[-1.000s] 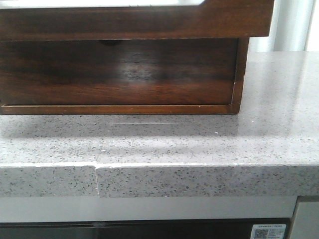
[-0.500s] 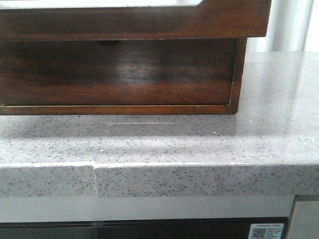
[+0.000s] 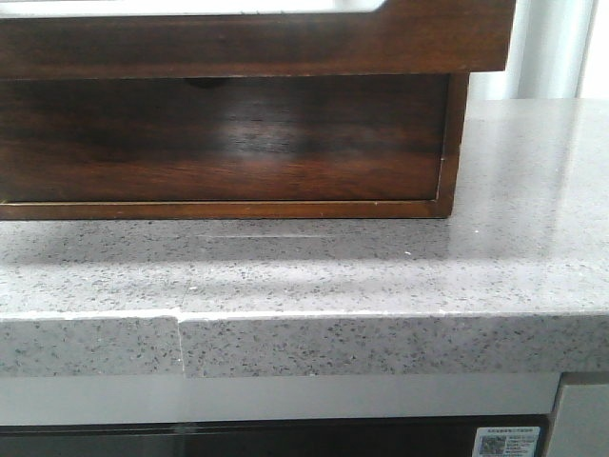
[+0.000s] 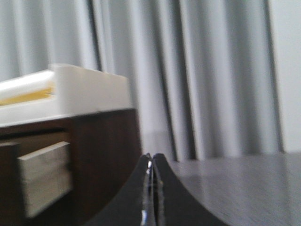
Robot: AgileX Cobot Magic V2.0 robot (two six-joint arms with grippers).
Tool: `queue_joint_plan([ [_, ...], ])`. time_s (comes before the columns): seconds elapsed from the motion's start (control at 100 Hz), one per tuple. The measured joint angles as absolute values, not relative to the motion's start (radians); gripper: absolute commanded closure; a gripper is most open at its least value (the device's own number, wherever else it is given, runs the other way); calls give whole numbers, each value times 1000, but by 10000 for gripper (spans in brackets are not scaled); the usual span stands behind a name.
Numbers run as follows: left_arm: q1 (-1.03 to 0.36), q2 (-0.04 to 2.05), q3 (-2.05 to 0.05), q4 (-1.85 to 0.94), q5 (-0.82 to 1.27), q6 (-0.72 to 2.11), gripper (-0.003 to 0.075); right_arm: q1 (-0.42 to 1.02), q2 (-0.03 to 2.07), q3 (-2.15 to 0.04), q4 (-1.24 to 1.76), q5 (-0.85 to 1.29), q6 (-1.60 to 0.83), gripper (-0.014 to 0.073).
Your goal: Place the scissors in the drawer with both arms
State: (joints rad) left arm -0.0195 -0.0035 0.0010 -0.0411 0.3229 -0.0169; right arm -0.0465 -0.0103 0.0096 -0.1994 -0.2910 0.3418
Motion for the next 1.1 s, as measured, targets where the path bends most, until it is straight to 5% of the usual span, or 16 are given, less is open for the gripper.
queue_joint_plan([
  [0.55,-20,-3,1,-41,323,-17,742,-143,-10,10,-104,263,134,644],
  [1.1,-20,-3,1,-41,323,-17,742,-143,-10,10,-49,329,7,644],
])
